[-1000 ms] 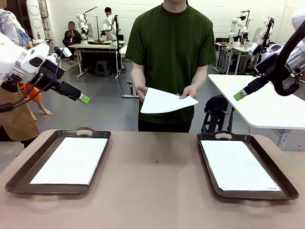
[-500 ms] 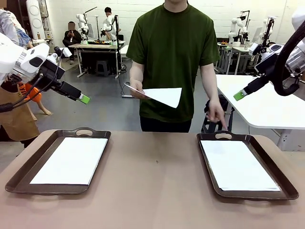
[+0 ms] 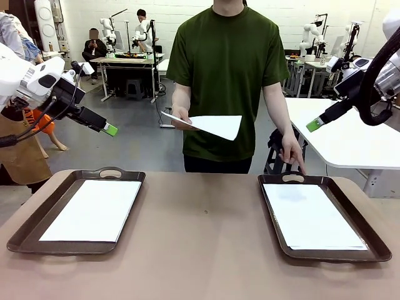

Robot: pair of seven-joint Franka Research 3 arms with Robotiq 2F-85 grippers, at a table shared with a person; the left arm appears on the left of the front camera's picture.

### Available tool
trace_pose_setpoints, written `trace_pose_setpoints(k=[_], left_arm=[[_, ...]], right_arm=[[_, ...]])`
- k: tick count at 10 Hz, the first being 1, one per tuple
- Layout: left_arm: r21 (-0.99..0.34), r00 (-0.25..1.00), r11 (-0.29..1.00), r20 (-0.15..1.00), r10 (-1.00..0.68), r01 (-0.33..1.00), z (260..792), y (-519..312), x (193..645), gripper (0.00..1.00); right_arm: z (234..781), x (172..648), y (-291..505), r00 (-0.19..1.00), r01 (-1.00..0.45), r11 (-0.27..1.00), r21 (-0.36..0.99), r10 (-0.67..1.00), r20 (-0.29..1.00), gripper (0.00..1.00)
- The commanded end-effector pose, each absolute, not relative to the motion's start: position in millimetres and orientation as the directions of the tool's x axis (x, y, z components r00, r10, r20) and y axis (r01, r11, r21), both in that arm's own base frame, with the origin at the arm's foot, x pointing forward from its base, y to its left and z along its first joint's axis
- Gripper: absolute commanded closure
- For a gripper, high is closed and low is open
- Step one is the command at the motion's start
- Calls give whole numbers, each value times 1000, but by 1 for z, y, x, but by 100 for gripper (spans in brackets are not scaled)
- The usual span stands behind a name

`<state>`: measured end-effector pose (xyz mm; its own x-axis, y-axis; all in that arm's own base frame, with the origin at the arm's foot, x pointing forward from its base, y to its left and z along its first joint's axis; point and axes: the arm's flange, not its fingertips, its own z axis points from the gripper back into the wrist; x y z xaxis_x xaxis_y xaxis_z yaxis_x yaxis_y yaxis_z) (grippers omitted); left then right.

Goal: Sort the A4 documents.
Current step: Receive the A4 Paper.

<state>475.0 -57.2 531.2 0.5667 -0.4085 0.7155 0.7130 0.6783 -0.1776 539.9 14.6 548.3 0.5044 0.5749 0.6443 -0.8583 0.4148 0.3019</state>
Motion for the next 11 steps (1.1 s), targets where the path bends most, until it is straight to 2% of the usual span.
trace_pose_setpoints(k=[1, 8, 11], left_arm=[[-179, 562, 675, 722, -405, 716, 531, -56, 475, 0], [-179, 562, 675, 722, -405, 716, 531, -56, 475, 0], [-179, 562, 675, 722, -405, 716, 531, -56, 475, 0]], right_arm=[[547, 541, 15, 504, -858, 422, 294, 578, 642, 0], [548, 540, 15, 504, -858, 415, 302, 575, 644, 0], [506, 576, 27, 680, -733, 296, 613, 365, 636, 0]])
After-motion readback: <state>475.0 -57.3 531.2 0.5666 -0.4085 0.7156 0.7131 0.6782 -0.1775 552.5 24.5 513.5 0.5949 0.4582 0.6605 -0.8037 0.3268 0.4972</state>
